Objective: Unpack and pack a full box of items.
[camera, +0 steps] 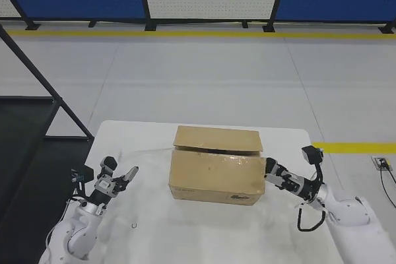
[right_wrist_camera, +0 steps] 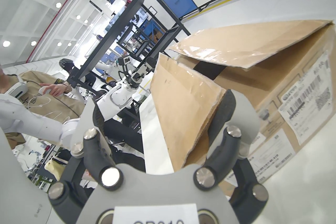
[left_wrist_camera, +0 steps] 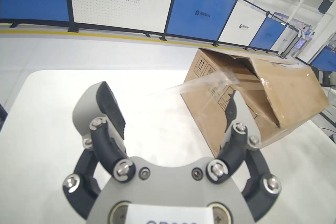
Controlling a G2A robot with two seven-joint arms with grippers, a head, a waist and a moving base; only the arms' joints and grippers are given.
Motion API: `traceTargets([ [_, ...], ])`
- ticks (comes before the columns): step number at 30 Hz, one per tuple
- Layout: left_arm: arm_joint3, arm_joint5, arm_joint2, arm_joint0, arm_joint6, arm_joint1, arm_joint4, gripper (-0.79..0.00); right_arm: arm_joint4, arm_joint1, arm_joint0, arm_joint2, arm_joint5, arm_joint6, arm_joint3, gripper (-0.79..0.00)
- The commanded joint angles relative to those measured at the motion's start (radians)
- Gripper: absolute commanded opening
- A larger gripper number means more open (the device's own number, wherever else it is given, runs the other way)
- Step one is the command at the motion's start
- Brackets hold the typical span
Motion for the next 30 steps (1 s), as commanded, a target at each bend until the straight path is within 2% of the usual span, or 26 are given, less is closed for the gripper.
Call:
traceTargets([
  [1,-0.006,0.018,0.008,-0.005,0.003,-0.001,-0.001,0.000,0.048,0.007,-0.017,0.000,-0.003,0.025,-0.024,0.000],
  [8,-0.039,0.038,0.043,-0.024,-0.004,-0.002,0.005,0.000,0.109,0.048,-0.097,-0.008,0.000,0.028,-0.143,0.000],
  [16,-0.109,-0.046,0.069,0.002,-0.048,0.005,-0.001,0.000,0.088,0.116,-0.195,-0.034,-0.056,-0.027,-0.250,0.000],
  [22,-0.150,-0.149,0.079,0.040,-0.103,0.017,0.029,0.000,0.036,0.168,-0.231,-0.076,-0.108,-0.079,-0.242,0.000],
  [26,-0.157,-0.152,0.099,0.050,-0.120,0.020,0.064,0.000,0.029,0.195,-0.227,-0.112,-0.125,-0.097,-0.212,0.000],
  [30,-0.141,-0.137,0.127,0.044,-0.116,0.020,0.101,0.000,0.100,0.207,-0.210,-0.112,-0.125,-0.097,-0.162,0.000],
])
